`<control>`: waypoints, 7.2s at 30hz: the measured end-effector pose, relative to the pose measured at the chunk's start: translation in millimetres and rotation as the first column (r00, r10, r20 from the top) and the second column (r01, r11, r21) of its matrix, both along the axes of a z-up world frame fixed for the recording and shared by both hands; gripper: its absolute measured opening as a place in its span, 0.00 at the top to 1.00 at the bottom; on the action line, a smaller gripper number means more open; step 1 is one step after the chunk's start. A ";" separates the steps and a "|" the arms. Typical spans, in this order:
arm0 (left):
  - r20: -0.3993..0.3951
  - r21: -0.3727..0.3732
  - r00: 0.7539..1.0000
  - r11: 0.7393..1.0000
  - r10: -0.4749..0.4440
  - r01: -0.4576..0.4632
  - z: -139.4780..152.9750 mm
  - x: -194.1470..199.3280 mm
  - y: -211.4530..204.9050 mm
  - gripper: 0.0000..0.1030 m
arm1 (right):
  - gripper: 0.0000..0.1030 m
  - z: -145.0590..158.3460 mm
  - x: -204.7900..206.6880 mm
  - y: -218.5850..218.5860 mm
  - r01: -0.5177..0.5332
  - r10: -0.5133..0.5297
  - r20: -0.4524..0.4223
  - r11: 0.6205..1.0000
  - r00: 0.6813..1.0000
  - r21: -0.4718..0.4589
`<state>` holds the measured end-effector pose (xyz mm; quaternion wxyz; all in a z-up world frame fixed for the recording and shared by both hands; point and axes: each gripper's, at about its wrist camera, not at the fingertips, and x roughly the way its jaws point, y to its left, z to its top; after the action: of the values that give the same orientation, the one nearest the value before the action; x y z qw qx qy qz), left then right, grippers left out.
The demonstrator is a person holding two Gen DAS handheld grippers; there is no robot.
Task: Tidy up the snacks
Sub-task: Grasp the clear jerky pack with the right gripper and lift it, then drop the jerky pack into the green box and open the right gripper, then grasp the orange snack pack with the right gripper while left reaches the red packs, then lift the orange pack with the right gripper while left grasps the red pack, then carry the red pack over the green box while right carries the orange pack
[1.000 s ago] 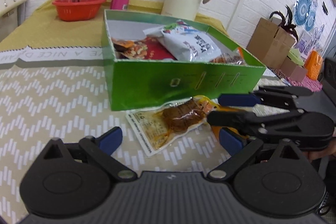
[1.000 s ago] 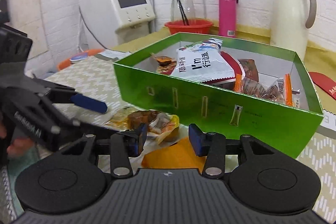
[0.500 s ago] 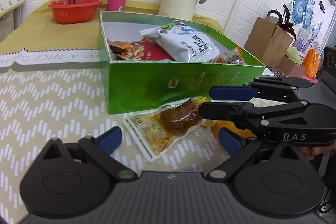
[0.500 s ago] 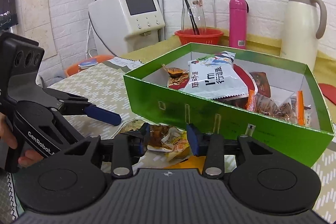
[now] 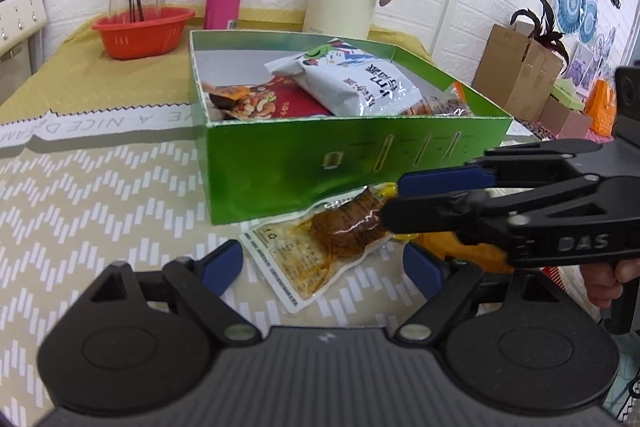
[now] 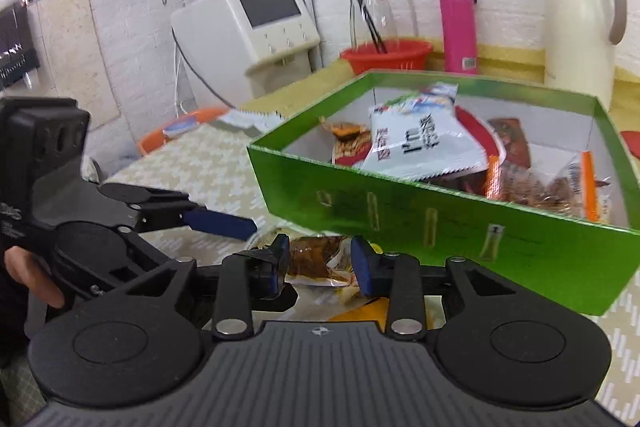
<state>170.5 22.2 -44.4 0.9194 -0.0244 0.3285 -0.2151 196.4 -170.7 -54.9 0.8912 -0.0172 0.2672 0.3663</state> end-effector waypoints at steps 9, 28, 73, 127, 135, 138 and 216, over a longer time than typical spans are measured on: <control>0.077 0.159 0.997 0.987 -0.028 0.016 -8.3 -4.6 -16.1 0.16 | 0.26 -6.8 17.1 21.7 -0.070 0.060 -0.134 0.995 0.989 -0.072; 0.158 0.144 0.986 0.989 -0.050 0.027 6.7 -32.9 -13.9 0.40 | 0.37 1.5 -8.2 12.7 -0.043 0.045 -0.069 0.999 0.997 0.026; 0.357 0.113 0.925 0.989 -0.127 0.092 67.9 -10.2 -34.0 0.06 | 0.00 51.7 -13.6 -106.6 0.287 -0.324 0.119 0.924 0.938 0.254; 0.042 0.173 0.899 0.889 -0.436 0.423 -4.4 -75.8 -109.6 0.34 | 0.19 9.5 -57.4 -81.7 0.203 -0.179 0.155 0.966 0.972 -0.161; 0.056 0.173 0.915 0.906 -0.400 0.386 -4.7 -85.9 -104.5 0.35 | 0.19 1.7 -79.0 -89.5 0.249 -0.232 0.126 0.959 0.964 -0.138; 0.056 0.170 0.920 0.911 -0.389 0.375 -4.3 -89.2 -100.4 0.35 | 0.19 -4.3 -84.1 -91.5 0.270 -0.260 0.090 0.954 0.961 -0.127; 0.300 0.089 0.935 0.971 0.187 -0.223 58.7 65.2 -38.7 0.30 | 0.19 37.0 35.6 -15.6 0.531 -0.508 0.243 0.847 0.826 -0.034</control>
<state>235.7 -16.5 14.3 0.9746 0.0294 0.1987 -0.0987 232.0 -186.3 -17.9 0.9795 -0.0295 0.1771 0.0916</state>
